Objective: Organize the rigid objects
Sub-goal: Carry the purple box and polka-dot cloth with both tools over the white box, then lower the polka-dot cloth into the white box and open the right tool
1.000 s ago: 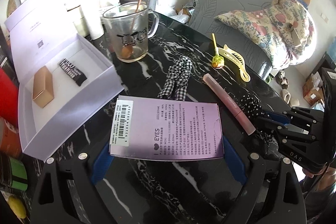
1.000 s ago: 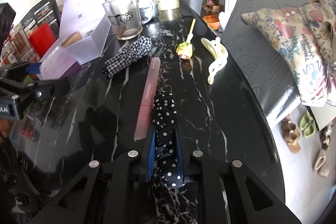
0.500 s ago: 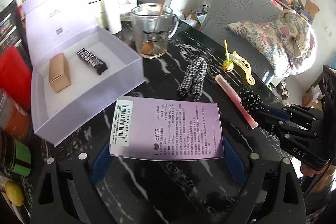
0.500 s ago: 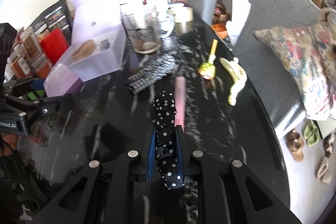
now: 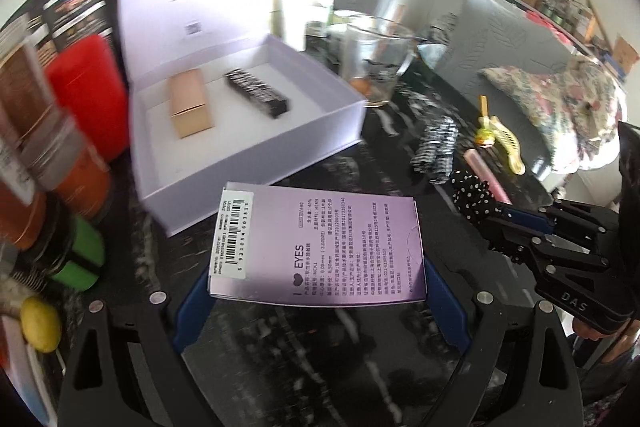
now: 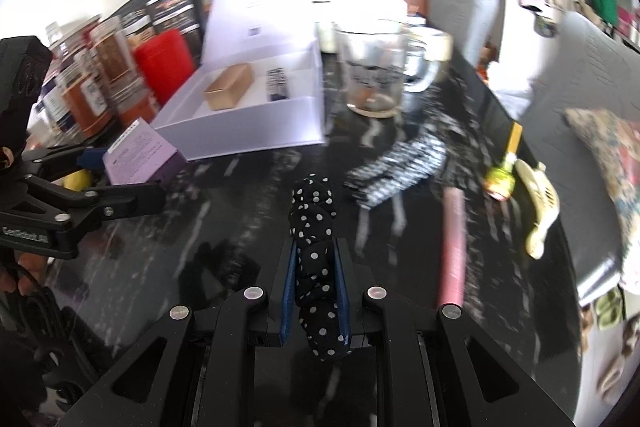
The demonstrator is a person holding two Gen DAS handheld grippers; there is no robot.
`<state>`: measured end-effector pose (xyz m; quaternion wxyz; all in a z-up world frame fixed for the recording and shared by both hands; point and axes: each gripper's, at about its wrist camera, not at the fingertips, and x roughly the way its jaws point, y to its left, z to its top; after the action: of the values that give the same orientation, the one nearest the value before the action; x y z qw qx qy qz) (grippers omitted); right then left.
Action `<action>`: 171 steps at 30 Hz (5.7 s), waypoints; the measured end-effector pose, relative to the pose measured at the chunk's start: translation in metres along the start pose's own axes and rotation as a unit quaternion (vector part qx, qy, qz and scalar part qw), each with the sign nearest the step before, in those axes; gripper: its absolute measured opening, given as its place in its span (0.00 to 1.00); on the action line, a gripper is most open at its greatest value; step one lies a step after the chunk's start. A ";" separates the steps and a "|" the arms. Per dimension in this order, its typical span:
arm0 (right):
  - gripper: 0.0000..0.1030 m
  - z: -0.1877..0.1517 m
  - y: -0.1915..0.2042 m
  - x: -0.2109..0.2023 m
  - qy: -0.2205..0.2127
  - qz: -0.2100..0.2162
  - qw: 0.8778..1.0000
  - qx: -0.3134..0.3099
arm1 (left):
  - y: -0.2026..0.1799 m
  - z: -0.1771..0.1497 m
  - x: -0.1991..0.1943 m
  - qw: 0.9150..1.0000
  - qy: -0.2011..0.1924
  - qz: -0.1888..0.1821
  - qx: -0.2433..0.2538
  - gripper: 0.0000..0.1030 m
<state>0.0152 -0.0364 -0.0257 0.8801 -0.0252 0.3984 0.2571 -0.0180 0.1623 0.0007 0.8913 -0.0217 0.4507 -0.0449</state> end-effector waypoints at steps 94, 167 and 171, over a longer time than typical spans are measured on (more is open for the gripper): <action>0.17 0.229 0.057 0.107 -0.079 0.034 0.990 -0.113 | 0.133 0.178 0.051 0.989 -0.081 0.085 -0.092 0.90; 0.35 0.213 0.041 0.188 0.037 -0.018 0.993 -0.111 | 0.133 0.175 0.146 0.984 0.056 0.148 -0.084 0.91; 0.39 0.216 0.041 0.175 0.024 -0.022 0.994 -0.104 | 0.129 0.178 0.136 0.983 0.041 0.161 -0.079 0.91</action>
<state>0.2405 0.1286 0.0026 0.8683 -0.1315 0.3899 0.2770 0.2135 0.2764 -0.0130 0.8631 -0.0172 0.4868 0.1336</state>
